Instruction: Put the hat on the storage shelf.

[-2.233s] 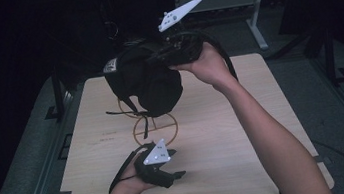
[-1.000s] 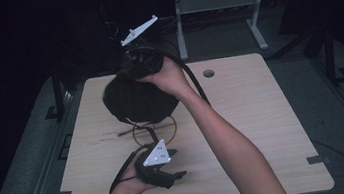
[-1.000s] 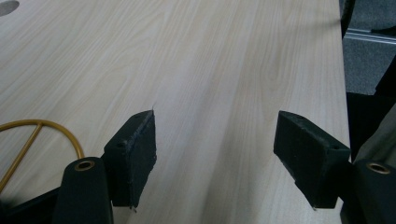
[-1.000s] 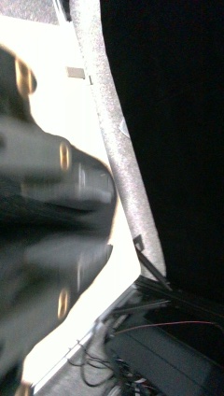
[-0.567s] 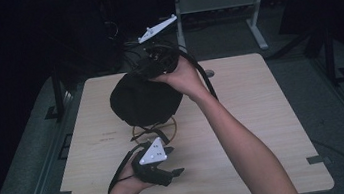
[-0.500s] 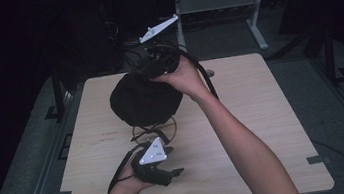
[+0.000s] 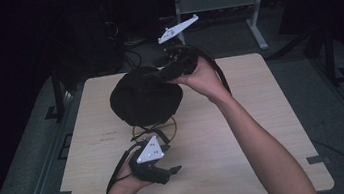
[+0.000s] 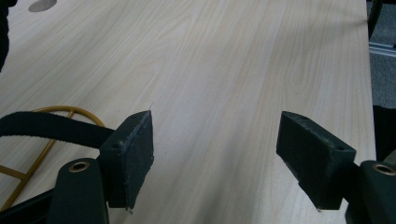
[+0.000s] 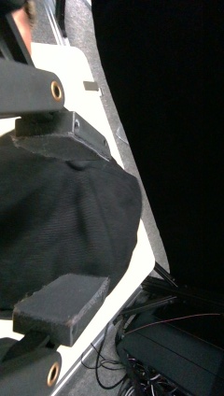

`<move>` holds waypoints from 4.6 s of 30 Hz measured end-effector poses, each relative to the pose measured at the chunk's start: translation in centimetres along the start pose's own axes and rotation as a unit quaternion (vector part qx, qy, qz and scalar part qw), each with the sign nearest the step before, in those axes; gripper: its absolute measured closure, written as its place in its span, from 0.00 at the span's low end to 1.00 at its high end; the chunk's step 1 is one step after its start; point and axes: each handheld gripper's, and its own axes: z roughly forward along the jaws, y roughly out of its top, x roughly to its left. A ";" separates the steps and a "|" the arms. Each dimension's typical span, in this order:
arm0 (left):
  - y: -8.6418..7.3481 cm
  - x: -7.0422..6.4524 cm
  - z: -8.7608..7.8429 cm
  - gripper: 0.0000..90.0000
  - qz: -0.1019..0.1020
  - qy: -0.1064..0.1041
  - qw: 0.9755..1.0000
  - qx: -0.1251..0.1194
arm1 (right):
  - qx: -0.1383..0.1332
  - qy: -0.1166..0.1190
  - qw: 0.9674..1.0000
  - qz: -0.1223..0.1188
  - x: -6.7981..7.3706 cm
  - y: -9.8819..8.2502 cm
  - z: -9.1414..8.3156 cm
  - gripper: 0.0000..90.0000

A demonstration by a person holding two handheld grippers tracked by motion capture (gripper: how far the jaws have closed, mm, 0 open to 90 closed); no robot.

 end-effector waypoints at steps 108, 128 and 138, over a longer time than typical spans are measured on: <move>-1.3 0.2 0.9 0.29 -0.014 -0.001 1.000 0.023 | 0.009 -0.064 0.989 0.130 -2.2 -23.0 -14.9 0.23; -1.5 0.2 1.0 0.29 -0.017 -0.001 1.000 0.024 | 0.019 -0.074 0.985 0.155 -2.0 -26.8 -15.4 0.22; -1.6 0.2 1.1 0.29 -0.017 -0.001 0.999 0.029 | 0.024 -0.075 0.982 0.170 -1.8 -29.2 -15.6 0.21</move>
